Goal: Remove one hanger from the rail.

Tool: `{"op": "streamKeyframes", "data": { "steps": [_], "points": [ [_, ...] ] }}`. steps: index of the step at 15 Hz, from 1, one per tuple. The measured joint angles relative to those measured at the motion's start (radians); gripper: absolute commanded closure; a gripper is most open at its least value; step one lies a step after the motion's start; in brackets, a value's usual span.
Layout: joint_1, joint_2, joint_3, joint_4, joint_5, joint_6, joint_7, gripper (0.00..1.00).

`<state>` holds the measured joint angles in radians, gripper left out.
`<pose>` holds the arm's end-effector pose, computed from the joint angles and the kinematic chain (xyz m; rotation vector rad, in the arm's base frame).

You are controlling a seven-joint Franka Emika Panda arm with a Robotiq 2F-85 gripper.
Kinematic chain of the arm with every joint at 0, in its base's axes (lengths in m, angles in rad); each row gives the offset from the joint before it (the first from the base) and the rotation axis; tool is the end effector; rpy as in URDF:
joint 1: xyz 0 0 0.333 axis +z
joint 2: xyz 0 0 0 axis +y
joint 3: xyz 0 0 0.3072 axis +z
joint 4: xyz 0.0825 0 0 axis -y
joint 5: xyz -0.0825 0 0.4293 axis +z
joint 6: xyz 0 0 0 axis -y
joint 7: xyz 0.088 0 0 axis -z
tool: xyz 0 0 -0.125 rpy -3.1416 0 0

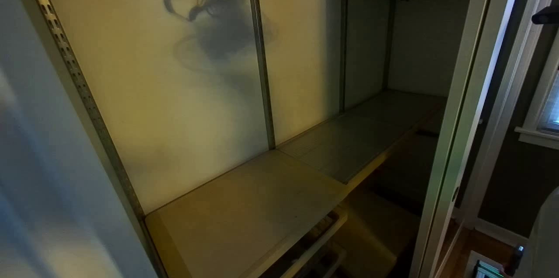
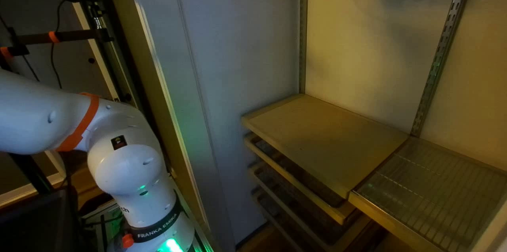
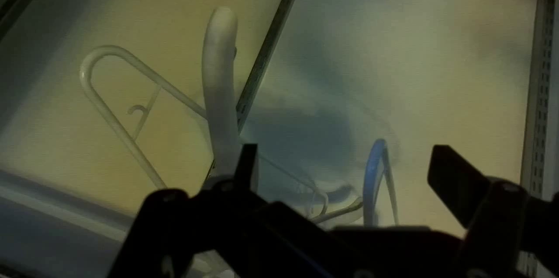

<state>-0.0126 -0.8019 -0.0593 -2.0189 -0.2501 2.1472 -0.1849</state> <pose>0.3609 -0.0547 0.8282 2.5387 0.1793 1.2279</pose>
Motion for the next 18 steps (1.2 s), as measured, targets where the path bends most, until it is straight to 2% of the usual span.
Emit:
{"op": "streamKeyframes", "data": {
  "steps": [3, 4, 5, 7, 14, 15, 18],
  "points": [
    [0.038, 0.015, -0.047, 0.001, 0.054, 0.057, -0.044, 0.0],
    [0.056, 0.022, -0.062, 0.003, 0.081, 0.072, -0.061, 0.05],
    [0.073, 0.029, -0.075, 0.005, 0.106, 0.077, -0.078, 0.22],
    [0.106, 0.044, -0.097, 0.01, 0.157, 0.085, -0.105, 0.42],
    [0.155, 0.094, -0.123, 0.046, 0.254, 0.087, -0.141, 0.94],
    [0.157, 0.099, -0.123, 0.054, 0.26, 0.087, -0.143, 0.99],
    [0.157, 0.116, -0.118, 0.077, 0.263, 0.063, -0.143, 0.98]
  ]
}}
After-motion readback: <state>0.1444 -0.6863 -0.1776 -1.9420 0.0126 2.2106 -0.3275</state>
